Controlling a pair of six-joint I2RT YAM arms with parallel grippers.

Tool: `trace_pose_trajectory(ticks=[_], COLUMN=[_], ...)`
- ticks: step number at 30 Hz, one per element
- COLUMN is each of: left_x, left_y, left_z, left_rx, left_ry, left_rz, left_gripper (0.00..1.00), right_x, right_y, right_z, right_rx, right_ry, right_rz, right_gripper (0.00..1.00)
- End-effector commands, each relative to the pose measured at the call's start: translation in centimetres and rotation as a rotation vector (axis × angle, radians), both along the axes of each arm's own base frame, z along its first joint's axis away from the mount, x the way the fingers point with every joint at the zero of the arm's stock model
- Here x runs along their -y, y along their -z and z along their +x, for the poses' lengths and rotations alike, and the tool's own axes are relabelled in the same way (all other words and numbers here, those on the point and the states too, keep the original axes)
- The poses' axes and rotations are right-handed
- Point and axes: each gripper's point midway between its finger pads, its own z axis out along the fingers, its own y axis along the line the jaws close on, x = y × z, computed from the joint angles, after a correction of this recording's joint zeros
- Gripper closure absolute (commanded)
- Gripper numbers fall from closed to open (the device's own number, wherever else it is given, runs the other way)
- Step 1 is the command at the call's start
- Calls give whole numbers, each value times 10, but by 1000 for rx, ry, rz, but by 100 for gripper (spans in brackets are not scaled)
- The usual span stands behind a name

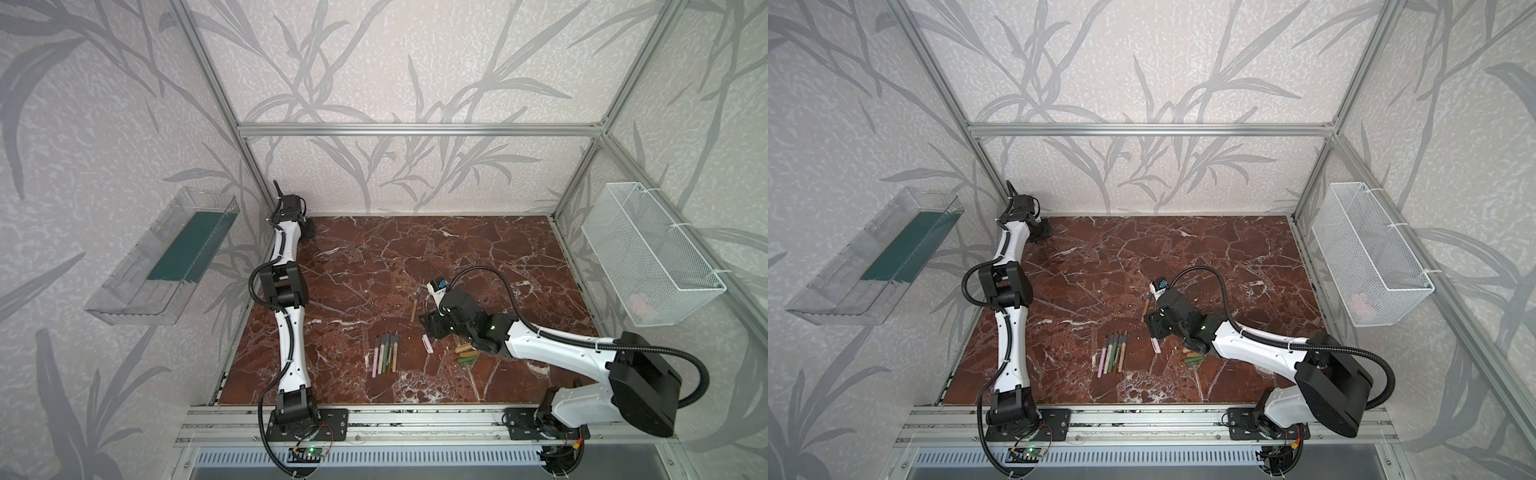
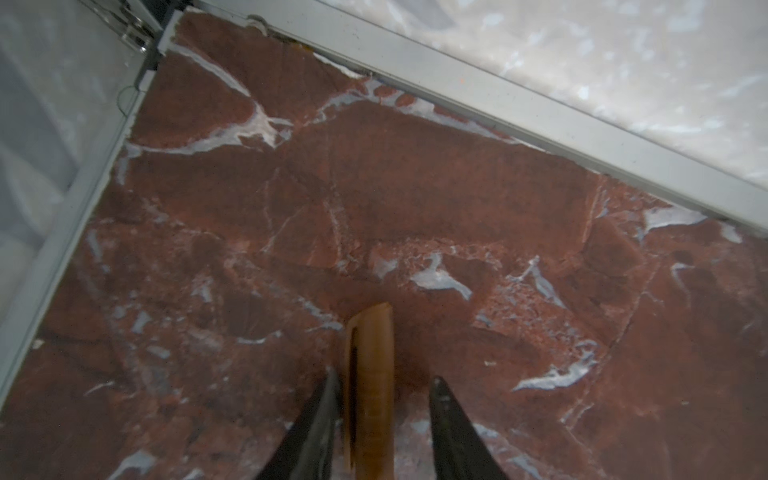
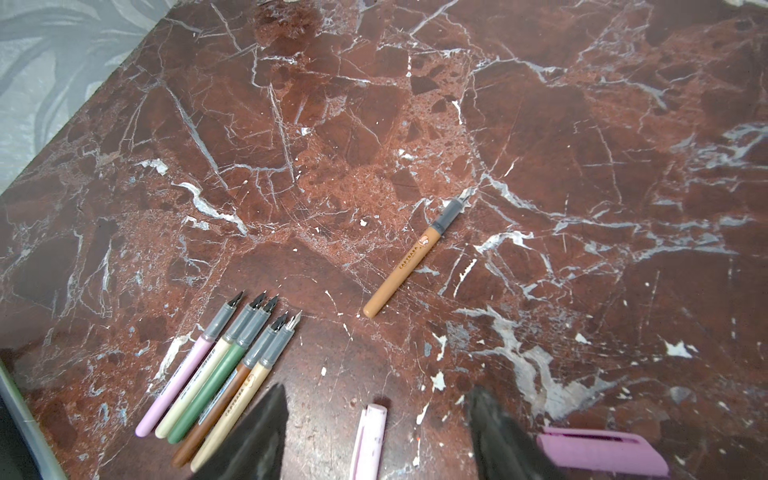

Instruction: Insert the pens into the pen caps

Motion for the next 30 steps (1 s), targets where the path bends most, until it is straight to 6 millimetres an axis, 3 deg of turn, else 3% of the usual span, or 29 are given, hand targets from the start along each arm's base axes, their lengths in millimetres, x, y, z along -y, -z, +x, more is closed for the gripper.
trace_pose_trajectory(ticks=[1,16,22,26,30], left_x=[1,7,27,42,78], left_y=[17,17,1,-15,-30], left_z=[-26,-27,-27,-41,-59], left_rx=[-138,-155,-146,-174,-189], left_ry=[-32,-10,29,4,50], left_rz=[60,90,71,28,-129], left_gripper=[68,80,83,85,91], right_x=[4,14,12,10,8], right_y=[-7,-19,-19,-19,-16], right_z=[0,-4,-3,0,0], right_rx=[24,74,75,73,60], right_ry=[9,22,23,24,23], right_rz=[14,59,59,55,48], right_gripper=[32,31,31,31,31])
